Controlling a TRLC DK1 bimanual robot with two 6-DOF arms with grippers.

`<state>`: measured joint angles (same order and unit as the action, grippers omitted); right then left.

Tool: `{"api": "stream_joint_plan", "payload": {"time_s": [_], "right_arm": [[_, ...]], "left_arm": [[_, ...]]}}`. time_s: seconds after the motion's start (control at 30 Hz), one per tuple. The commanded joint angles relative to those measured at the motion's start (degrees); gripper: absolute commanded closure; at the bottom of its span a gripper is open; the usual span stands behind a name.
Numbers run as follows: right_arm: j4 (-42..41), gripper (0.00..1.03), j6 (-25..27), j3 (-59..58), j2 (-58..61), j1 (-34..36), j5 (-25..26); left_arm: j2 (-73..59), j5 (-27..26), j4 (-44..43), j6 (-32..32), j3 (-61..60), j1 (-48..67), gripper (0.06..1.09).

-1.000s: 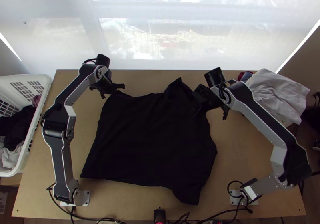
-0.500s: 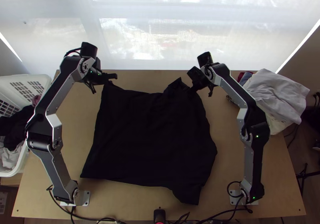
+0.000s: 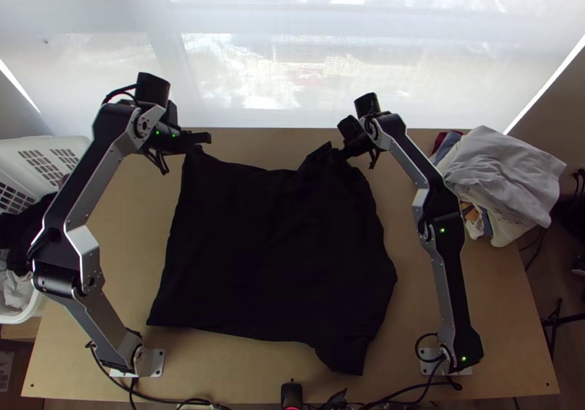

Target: Fold the t-shirt

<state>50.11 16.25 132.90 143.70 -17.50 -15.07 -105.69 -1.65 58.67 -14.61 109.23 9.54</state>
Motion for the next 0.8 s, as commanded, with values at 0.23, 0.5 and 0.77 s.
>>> {"api": "stream_joint_plan", "payload": {"time_s": [0.23, 0.5, 0.77], "right_arm": [[-0.4, 1.0, -1.6, 1.9, 1.3, 0.3, -2.6], [-0.1, 1.0, -2.5, -1.3, -5.4, 0.8, -2.7], [0.9, 1.0, -3.2, -2.8, -13.4, 2.4, -3.1]], "left_arm": [[1.5, 0.0, 0.1, -0.2, -1.1, 0.8, 1.05], [2.0, 0.1, -0.1, 0.4, -3.8, 0.3, 1.05], [2.9, 0.0, -2.4, 0.5, -5.2, -0.8, 1.05]]}}
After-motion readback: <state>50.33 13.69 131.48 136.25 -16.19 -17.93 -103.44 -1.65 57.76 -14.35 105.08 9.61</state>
